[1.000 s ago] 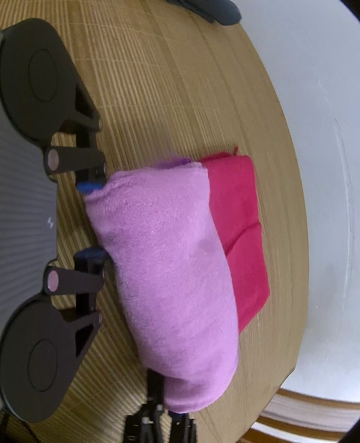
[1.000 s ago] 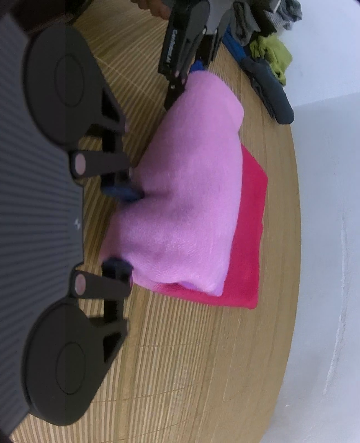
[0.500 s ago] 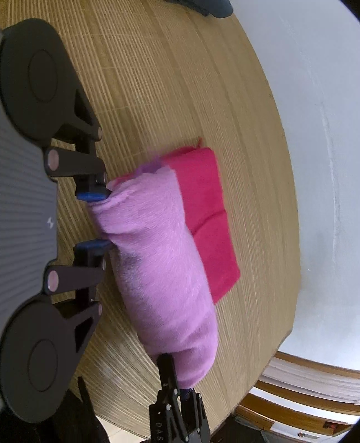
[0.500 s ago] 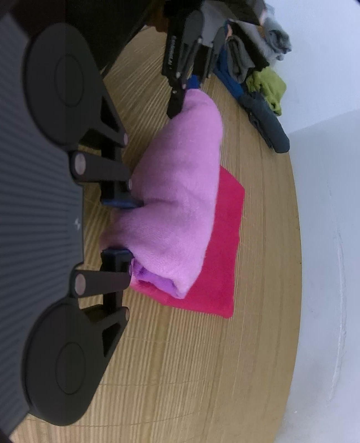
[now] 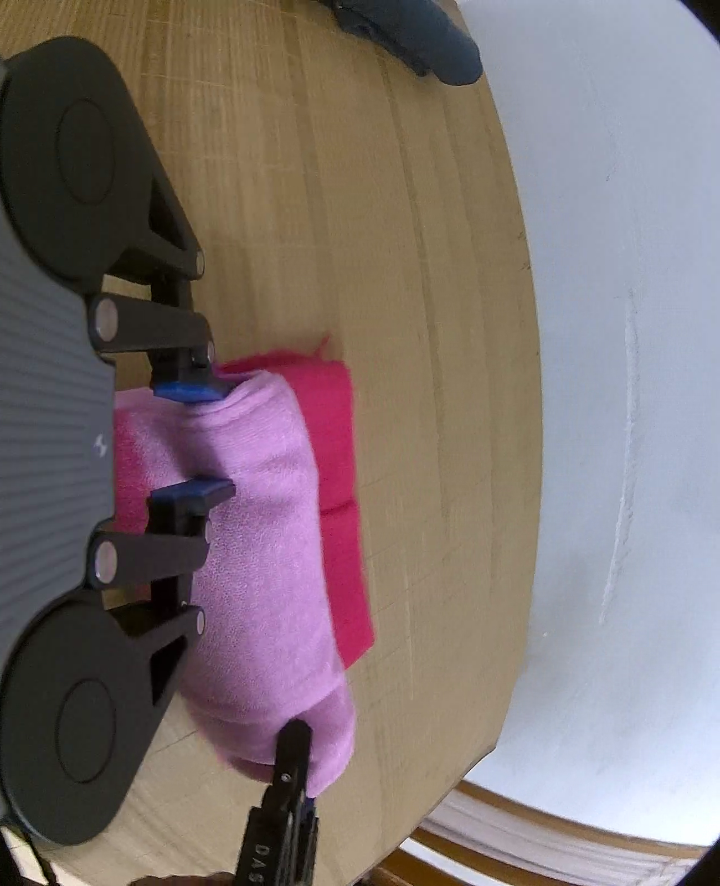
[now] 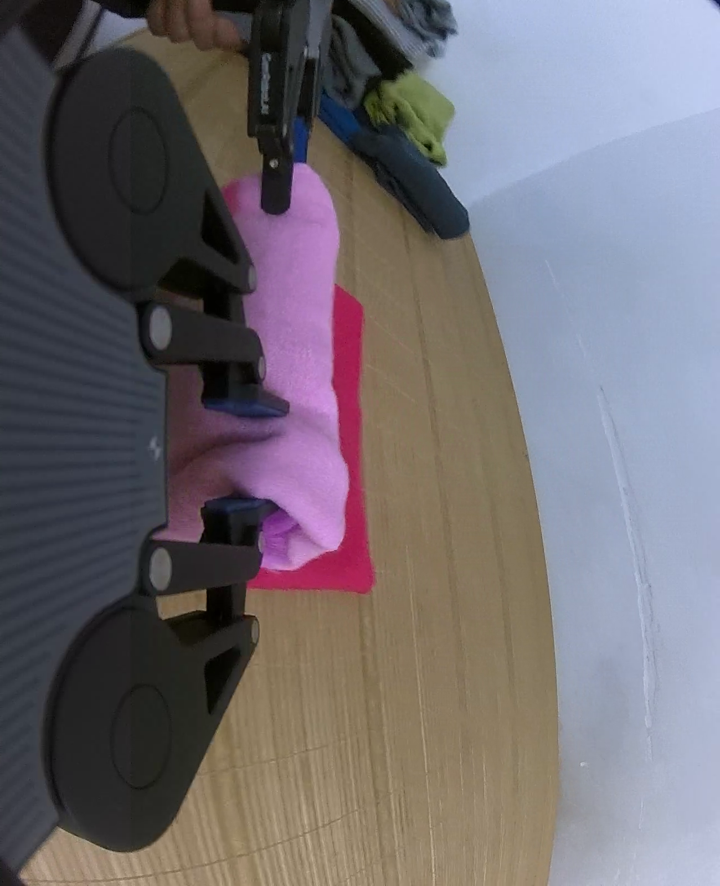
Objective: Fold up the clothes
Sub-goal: 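Roll the pink roll over onto the red end and open both grippers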
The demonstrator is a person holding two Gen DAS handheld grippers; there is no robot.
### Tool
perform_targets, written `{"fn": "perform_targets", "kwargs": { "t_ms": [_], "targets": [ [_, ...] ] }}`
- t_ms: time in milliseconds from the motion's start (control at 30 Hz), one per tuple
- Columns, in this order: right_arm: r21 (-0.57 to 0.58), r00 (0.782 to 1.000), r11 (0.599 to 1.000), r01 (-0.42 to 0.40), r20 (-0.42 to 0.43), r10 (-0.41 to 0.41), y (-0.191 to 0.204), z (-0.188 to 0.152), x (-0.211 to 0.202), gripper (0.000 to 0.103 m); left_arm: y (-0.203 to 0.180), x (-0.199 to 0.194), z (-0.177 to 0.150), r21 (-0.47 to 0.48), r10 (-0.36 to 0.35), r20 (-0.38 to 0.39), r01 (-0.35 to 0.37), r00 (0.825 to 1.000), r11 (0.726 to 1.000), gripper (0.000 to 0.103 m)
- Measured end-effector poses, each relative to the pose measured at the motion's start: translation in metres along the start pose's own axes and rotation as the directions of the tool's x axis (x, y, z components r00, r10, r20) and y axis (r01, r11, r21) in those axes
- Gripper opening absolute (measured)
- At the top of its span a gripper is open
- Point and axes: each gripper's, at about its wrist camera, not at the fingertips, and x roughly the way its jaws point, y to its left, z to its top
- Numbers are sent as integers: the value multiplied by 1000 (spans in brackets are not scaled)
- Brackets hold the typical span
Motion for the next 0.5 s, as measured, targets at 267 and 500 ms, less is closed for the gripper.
{"fn": "perform_targets", "kwargs": {
  "t_ms": [267,500],
  "targets": [
    [53,998,997,57,-16,-57,-12,20,45,34,5,33,24,-28,60,-17,-61,998,998,37],
    [48,994,993,105,-25,-104,-20,26,73,44,3,63,41,-23,110,-52,-112,993,993,42]
  ]
}}
